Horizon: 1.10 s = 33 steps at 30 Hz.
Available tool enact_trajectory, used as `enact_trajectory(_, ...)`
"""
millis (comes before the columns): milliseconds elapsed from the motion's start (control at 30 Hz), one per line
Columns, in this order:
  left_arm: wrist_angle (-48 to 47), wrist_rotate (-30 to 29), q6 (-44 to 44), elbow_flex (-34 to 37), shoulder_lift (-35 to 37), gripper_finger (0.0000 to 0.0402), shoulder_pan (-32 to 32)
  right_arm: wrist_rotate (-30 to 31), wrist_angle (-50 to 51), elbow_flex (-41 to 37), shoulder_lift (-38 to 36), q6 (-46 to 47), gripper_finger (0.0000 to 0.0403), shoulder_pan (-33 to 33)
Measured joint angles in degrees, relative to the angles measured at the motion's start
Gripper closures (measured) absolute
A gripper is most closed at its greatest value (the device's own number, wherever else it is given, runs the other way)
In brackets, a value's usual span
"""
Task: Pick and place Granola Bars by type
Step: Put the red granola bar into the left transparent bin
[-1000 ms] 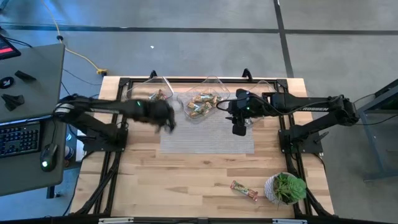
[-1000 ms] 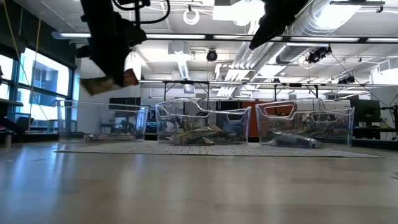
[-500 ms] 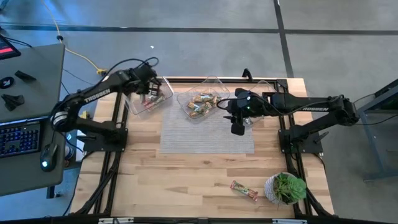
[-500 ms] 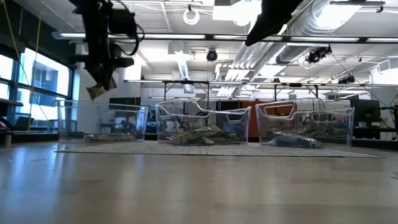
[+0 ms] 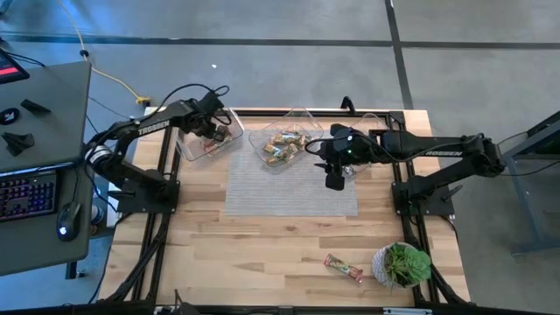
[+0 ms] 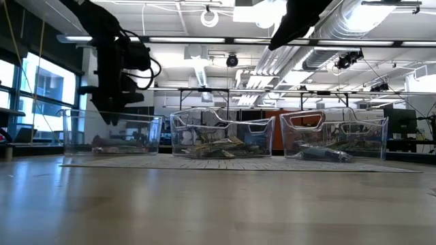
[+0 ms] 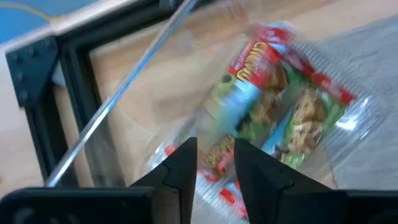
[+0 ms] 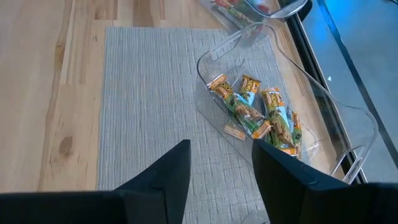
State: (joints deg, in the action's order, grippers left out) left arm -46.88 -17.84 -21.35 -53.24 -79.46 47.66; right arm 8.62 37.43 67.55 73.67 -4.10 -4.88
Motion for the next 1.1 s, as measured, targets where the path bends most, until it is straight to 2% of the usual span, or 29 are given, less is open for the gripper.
enact_trajectory(233,0.13,0.66,0.53,-4.67,0.13,0.0294,-0.02,-0.15,0.0,0.0,0.0,0.51,0.0247,0.0)
enact_trajectory(467,-9.59,4.53,1.39,-17.34,0.2,0.0294,-0.85,-0.29,-2.76,0.0,0.0,0.77,0.0247,0.0)
enact_trajectory(600,-12.17,4.85,0.14,-23.34,0.23,0.0294,-3.31,1.69,-7.47,-0.01,0.0,0.16,0.0249,-0.33)
enact_trajectory(667,-12.06,4.66,0.08,-24.94,0.24,0.0294,-5.07,-1.66,-6.57,0.0,0.0,-0.59,0.0248,-0.43)
enact_trajectory(733,-12.13,4.11,-0.15,-25.71,0.24,0.0294,-6.89,-7.87,-2.0,0.0,0.0,1.18,0.025,0.0)
enact_trajectory(833,-12.35,3.42,-1.51,-25.83,0.22,0.0294,-9.82,-19.4,2.58,-0.02,0.86,10.53,0.0251,4.08)
enact_trajectory(900,-12.21,3.37,-1.94,-25.83,0.22,0.0294,-11.88,-23.25,2.81,-0.02,1.91,15.19,0.025,9.02)
enact_trajectory(1100,-11.64,0.24,-2.9,-25.83,0.22,0.0294,-18.71,-15.54,5.01,-0.02,7.55,21.29,0.0241,25.11)
